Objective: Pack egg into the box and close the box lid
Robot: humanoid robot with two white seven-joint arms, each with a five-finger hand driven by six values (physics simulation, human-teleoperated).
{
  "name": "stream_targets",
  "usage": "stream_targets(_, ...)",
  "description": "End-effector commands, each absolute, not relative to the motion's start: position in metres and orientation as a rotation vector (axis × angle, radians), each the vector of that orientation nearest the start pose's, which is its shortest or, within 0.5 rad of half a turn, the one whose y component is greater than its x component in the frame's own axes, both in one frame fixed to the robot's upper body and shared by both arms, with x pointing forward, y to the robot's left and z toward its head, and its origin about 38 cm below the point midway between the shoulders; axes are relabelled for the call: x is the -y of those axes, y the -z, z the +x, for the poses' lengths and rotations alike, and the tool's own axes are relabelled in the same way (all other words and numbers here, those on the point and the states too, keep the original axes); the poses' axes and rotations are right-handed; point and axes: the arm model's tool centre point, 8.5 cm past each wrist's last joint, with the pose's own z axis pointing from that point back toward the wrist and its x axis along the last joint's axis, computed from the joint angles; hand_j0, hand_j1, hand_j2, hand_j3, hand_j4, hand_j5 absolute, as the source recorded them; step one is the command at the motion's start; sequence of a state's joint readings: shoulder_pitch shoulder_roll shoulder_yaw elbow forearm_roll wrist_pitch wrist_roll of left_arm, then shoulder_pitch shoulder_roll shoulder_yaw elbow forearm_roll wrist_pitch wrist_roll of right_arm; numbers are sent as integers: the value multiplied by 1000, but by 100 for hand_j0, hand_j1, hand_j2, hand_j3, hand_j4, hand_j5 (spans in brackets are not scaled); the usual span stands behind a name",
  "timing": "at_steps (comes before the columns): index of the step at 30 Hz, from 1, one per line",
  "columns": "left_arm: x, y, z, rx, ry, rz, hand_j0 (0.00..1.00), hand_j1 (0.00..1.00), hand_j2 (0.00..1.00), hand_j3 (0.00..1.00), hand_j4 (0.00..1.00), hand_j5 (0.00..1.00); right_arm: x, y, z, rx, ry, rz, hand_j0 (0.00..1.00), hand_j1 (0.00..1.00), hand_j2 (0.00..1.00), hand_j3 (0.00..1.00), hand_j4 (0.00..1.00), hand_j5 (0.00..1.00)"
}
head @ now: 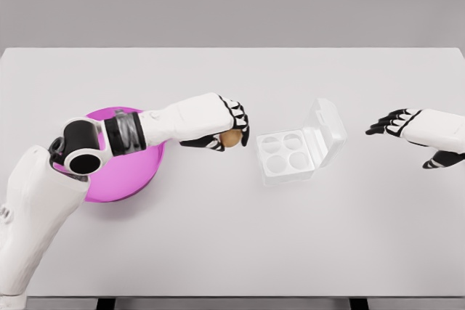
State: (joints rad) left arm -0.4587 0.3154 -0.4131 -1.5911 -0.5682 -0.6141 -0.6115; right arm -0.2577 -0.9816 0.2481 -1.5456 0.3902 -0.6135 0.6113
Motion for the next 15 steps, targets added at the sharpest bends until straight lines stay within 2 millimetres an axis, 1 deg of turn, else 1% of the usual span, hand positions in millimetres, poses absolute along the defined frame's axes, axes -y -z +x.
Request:
stream_targets(1, -123, -193, 403, -2436, -2587, -213, 41, 41, 41, 41, 41, 41, 398, -203, 373, 1190, -2022, -452, 100, 100, 100, 100, 100, 100)
stream_targets(5, -111, -190, 404, -2472, -2568, -173, 41, 41, 41, 41, 41, 41, 398, -203, 373, 1192, -2021, -451, 100, 100, 100, 100, 100, 100)
stream_targets(10, -95, -180, 408, -2502, -2578, -140, 41, 41, 41, 41, 41, 41, 398, -203, 373, 1190, -2022, -452, 100, 100, 100, 100, 100, 100)
stream_targets(13, -86, -171, 413, -2487, -2617, -150, 41, 41, 41, 41, 41, 41, 398, -203, 373, 1190, -2022, -452, 100, 100, 100, 100, 100, 100)
stream_targets(15, -80, -169, 414, -2481, -2623, -148, 41, 41, 41, 41, 41, 41, 398, -203, 373, 1190, -2022, -452, 100, 100, 100, 100, 100, 100)
